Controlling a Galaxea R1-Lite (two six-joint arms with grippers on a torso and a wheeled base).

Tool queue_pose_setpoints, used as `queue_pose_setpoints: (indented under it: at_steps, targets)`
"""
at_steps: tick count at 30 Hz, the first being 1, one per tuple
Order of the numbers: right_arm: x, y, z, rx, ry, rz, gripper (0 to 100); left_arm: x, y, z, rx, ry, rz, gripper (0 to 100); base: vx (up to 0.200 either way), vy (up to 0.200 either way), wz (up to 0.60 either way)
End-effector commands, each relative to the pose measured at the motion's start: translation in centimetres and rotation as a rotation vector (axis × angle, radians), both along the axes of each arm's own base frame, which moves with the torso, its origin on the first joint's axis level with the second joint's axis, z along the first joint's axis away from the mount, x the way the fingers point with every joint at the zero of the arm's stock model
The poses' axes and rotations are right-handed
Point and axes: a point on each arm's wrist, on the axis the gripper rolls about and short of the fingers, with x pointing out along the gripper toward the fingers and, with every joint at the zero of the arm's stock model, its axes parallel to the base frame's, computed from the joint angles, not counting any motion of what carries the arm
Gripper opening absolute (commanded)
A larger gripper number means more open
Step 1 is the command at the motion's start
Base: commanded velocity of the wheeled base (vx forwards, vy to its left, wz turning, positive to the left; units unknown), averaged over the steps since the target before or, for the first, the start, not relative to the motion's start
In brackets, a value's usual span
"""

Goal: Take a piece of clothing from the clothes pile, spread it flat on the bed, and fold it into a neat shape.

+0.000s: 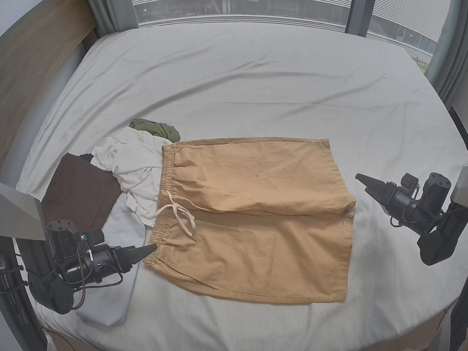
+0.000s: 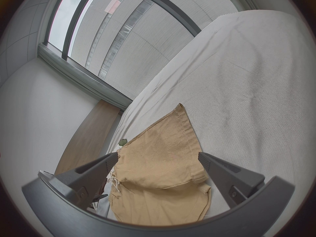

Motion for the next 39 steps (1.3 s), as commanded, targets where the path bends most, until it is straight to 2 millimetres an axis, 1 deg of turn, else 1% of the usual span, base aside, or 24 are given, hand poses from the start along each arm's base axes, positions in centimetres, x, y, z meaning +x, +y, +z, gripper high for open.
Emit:
queue_pose_setpoints:
  at_steps: [1,12,17,19,20,26,32,36,38,39]
  targets:
    - [0.0,0.1,0.1,0.000,-0.002,0.005,100,0.1,0.0,-1.7,0.017,0.051,-0.010,100,0.000,0.000,0.00]
    - [-0.1,0.1,-0.1,-0.001,0.005,0.004,100,0.1,-0.5,-1.9,0.012,0.063,-0.031,100,0.000,0.000,0.00]
    - [-0.1,0.2,-0.1,-0.003,0.004,0.007,100,0.2,-0.7,-2.4,0.017,0.075,-0.044,100,0.000,0.000,0.00]
    - [-0.2,0.3,-0.1,-0.003,0.005,0.010,100,0.3,-1.0,-2.9,0.024,0.084,-0.053,100,0.000,0.000,0.00]
    - [-0.2,0.3,-0.1,-0.003,0.005,0.010,100,0.4,-1.0,-2.9,0.025,0.083,-0.050,0,0.000,0.000,0.00]
    - [-0.2,0.4,-0.2,-0.007,0.008,0.012,100,0.8,-0.8,-2.8,0.026,0.068,-0.034,0,0.000,0.000,0.00]
    - [-1.0,0.6,-1.0,-0.056,0.022,0.025,100,1.0,-0.6,-2.8,0.025,0.059,-0.025,0,0.000,0.000,0.00]
    - [-2.7,1.5,-2.4,-0.130,0.065,0.067,100,1.0,-0.6,-2.7,0.025,0.056,-0.026,0,0.000,0.000,0.00]
    - [-3.0,1.6,-2.7,-0.146,0.072,0.075,100,1.0,-0.6,-2.6,0.024,0.055,-0.028,0,0.000,0.000,0.00]
    - [-3.8,1.9,-3.4,-0.190,0.088,0.097,100,1.0,-0.6,-2.6,0.024,0.055,-0.029,0,0.000,0.000,0.00]
